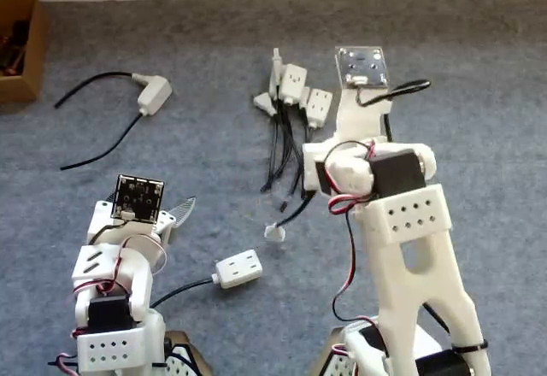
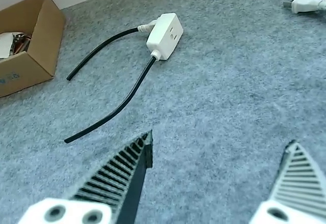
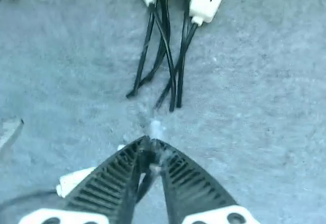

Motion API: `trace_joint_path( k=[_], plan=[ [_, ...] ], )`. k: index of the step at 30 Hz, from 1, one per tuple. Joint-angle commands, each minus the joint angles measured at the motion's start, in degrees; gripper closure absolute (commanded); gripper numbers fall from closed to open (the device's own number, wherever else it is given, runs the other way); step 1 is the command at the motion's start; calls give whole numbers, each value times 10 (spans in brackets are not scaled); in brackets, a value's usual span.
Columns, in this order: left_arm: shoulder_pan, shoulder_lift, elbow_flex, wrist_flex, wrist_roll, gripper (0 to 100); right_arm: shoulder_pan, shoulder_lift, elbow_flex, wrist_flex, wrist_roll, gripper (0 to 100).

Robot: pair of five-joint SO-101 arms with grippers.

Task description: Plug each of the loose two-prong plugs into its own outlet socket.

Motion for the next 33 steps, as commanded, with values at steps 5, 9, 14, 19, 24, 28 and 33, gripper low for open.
trace_joint_path(
  k=[5,9,14,19,24,28,33],
  plan=[
    [6,-5,0,-11,4,632,-15,-20,109,-57,56,988],
    [6,-5,0,-9,4,632,8,-20,145,-83,90,988],
    [7,-5,0,-11,4,632,-62,-3,189,-82,112,947],
    [7,-5,0,-10,4,632,-141,44,285,-177,120,876],
    [7,-5,0,-9,4,632,-155,71,334,-248,143,876],
    [7,-5,0,-10,4,632,-155,80,366,-284,143,876],
    [7,-5,0,-11,4,632,-156,84,412,-317,144,876]
  ],
)
